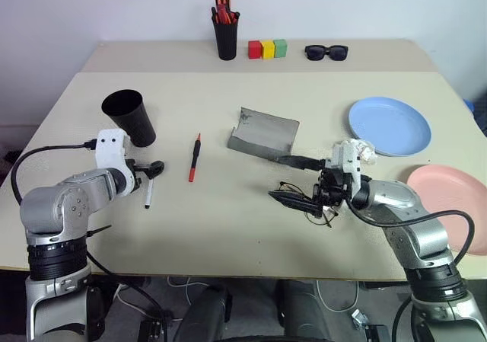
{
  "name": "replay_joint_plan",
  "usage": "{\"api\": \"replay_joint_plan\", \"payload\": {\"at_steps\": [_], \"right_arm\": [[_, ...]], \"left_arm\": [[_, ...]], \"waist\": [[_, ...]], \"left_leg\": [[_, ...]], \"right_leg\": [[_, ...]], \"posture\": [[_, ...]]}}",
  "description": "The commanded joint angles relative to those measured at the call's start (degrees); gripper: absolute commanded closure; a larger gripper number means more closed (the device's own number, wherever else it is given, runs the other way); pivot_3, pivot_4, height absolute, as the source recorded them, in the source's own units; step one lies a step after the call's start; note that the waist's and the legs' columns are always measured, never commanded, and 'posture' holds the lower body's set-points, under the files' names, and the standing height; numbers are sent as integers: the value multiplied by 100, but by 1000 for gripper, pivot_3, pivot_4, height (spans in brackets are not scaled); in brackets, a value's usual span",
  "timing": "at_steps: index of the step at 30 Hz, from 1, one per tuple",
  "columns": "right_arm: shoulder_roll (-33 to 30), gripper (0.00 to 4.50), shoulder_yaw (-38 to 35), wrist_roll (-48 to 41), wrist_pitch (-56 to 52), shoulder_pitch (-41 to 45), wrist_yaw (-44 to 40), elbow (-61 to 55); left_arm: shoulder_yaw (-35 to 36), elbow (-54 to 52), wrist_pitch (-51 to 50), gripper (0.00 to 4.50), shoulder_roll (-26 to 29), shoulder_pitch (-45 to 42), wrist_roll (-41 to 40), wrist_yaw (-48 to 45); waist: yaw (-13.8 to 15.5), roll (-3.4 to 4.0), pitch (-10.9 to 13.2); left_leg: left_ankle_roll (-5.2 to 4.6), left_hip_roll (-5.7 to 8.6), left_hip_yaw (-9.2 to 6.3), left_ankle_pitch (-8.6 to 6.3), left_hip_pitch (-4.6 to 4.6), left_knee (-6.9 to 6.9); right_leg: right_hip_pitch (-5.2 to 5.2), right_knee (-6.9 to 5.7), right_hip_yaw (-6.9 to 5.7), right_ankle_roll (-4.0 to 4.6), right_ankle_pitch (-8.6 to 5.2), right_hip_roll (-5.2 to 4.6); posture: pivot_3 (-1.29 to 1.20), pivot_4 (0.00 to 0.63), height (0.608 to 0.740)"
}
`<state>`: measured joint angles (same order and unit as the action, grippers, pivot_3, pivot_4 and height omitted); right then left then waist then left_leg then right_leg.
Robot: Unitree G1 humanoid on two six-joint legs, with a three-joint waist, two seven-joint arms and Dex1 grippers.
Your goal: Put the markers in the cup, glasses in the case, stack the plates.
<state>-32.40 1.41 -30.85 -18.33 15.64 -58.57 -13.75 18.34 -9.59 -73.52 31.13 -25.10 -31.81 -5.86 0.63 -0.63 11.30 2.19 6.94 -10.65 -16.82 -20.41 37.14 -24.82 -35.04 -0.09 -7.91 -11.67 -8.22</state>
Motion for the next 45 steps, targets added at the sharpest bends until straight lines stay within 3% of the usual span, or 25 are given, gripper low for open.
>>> {"api": "replay_joint_plan", "payload": {"at_steps": [1,5,15,18,25,30,33,37,43,45], "right_arm": [[-53,55,3,150,159,81,41,-277],[-265,55,191,620,323,59,7,-346],[-401,55,180,738,260,203,-19,-193],[-348,0,185,731,223,184,34,-207],[-295,0,188,809,286,205,113,-134],[-216,0,181,913,441,272,179,-14],[-173,0,187,963,489,368,178,99],[-91,0,208,1033,632,490,211,252],[37,0,174,1070,720,669,297,419],[48,0,167,1067,726,690,301,443]], "left_arm": [[-29,-20,1,0,4,-149,111,-49],[-129,71,-44,0,-18,-198,232,-37],[-350,444,-482,0,-188,-545,533,35],[-431,495,-744,909,-216,-629,622,27],[-507,564,-969,4388,-219,-789,750,-172],[-510,268,-829,4458,-196,-825,698,-372],[-702,-202,-64,4458,-215,-876,593,-793],[-929,-582,2631,4458,-382,-1017,896,-1644],[-652,416,5393,4458,-68,-1638,1931,-1309],[-284,890,6128,4458,30,-1855,1939,-1194]], "waist": [[2,0,0],[4,0,0],[8,-1,0],[6,-2,0],[16,-2,-1],[8,-2,-1],[9,-8,2],[10,-15,6],[-24,-13,6],[-36,-13,5]], "left_leg": [[1,-1,0,0,-1,0],[1,-1,2,0,-1,1],[5,-1,2,2,-1,2],[5,-1,3,2,1,2],[17,0,2,9,1,2],[17,0,2,9,2,2],[26,0,1,14,-2,3],[38,-13,4,20,-6,4],[41,-35,30,19,-3,2],[48,-58,39,15,-3,-1]], "right_leg": [[0,0,0,0,0,1],[0,1,1,0,0,0],[0,-1,0,-1,0,1],[1,-1,1,-1,0,1],[2,-1,1,-1,0,0],[3,-1,1,-2,0,0],[1,-1,1,-1,1,0],[0,5,0,0,2,0],[-2,23,9,10,12,20],[-1,49,14,25,33,54]], "posture": [[0,150,740],[0,150,740],[0,150,740],[0,150,740],[0,150,740],[0,150,740],[0,150,740],[0,150,740],[0,150,740],[0,150,740]]}}
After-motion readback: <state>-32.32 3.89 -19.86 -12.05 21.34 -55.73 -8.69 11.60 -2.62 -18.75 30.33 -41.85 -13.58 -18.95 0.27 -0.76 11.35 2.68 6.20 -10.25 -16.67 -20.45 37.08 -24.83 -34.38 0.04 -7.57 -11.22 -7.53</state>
